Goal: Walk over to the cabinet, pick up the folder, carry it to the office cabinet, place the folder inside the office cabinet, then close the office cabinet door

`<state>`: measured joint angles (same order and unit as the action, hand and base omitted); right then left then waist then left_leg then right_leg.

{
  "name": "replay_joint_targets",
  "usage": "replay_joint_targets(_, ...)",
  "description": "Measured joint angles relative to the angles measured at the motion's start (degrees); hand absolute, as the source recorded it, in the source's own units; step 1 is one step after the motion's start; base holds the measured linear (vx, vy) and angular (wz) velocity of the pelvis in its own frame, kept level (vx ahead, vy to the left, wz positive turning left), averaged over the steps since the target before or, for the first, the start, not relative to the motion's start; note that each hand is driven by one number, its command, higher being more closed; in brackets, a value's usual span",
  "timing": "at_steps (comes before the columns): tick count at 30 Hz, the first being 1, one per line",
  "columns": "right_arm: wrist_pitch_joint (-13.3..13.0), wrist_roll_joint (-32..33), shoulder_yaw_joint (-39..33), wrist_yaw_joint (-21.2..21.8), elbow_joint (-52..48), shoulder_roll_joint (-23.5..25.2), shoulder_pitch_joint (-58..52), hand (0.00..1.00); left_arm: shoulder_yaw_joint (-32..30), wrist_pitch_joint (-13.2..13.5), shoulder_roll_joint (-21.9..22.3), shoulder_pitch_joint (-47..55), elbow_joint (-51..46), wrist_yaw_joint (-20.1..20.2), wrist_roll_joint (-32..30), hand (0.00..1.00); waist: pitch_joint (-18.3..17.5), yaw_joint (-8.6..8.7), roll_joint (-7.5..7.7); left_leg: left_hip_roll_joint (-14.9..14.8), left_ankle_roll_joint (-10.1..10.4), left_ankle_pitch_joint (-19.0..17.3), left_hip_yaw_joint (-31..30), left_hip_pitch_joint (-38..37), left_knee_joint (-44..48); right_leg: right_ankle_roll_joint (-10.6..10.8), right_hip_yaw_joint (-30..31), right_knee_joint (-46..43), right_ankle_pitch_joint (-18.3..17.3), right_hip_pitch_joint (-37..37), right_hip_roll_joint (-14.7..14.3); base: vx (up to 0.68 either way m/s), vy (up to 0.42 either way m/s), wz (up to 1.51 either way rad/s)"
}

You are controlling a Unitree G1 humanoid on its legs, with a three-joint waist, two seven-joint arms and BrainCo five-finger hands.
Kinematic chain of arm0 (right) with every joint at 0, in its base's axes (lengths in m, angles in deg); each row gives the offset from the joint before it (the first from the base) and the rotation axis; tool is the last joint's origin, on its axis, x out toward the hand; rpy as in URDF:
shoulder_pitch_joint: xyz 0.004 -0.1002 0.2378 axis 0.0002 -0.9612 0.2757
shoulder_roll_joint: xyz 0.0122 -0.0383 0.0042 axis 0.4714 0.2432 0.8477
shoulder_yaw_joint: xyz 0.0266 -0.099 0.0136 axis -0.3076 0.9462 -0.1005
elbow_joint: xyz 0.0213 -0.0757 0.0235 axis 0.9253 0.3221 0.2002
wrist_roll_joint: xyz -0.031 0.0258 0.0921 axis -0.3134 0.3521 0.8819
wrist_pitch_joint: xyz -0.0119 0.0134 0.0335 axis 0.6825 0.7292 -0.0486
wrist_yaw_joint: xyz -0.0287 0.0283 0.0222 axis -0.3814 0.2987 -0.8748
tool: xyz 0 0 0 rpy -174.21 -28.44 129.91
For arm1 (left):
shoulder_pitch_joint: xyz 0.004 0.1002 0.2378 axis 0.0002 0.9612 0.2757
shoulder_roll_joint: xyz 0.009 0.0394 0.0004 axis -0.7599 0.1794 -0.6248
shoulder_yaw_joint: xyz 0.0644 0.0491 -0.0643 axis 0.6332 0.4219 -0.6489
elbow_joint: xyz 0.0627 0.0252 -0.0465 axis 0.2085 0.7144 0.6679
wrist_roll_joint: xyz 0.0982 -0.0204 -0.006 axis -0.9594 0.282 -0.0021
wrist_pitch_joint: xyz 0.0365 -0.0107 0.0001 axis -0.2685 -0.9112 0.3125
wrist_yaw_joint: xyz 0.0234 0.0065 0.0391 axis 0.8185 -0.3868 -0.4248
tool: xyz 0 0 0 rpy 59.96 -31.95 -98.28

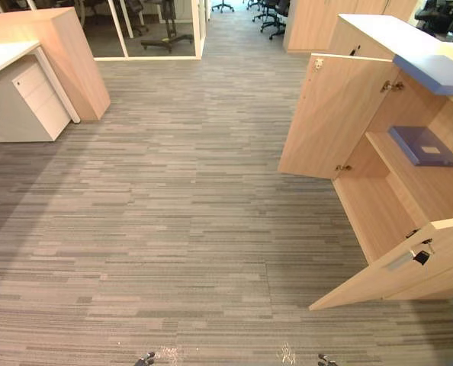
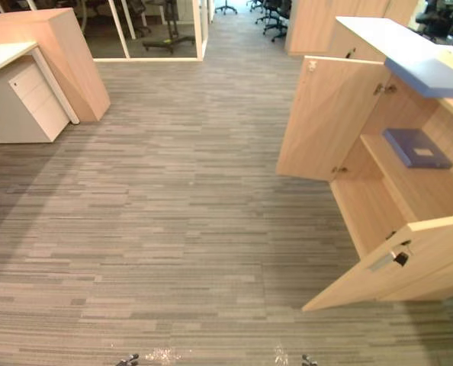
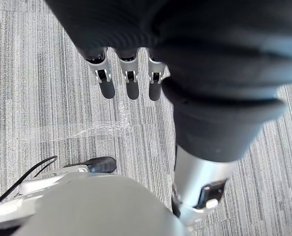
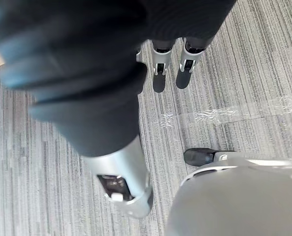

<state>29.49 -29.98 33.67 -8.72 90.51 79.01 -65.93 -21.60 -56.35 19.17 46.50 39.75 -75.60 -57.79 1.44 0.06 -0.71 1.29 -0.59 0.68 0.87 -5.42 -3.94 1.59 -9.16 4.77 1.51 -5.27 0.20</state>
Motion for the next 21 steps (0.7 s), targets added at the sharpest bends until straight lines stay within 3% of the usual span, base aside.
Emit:
replay_joint_targets(12, -0.09, 0.06, 0.74, 0.01, -0.02, -0.09, 0.44, 0.0, 3.14, 0.64, -0.72, -0.11, 0.27, 0.44, 2.83, 0.0, 0.13, -0.01, 0.12, -0.05, 0.05, 0.05, 0.21, 0.06, -0.13, -0.03, 0.08, 0.31, 0.01, 0.16, -0.03, -0.02, 0.0, -0.01)
replay_joint_targets(21, -0.09, 0.03, 2.9, 0.0, -0.02, -0.5, 0.69, 0.0, 5.06, 1.46, -1.24, -1.17, 0.06, 0.3, -4.04, 0.0, 0.42, -0.13, 0.43, 0.05, 0.05, 0.03, 0.69, -0.72, -0.73, -0.07, 0.21, 0.31, 0.05, -0.14, 0.07, 0.0, 0.002, -0.01)
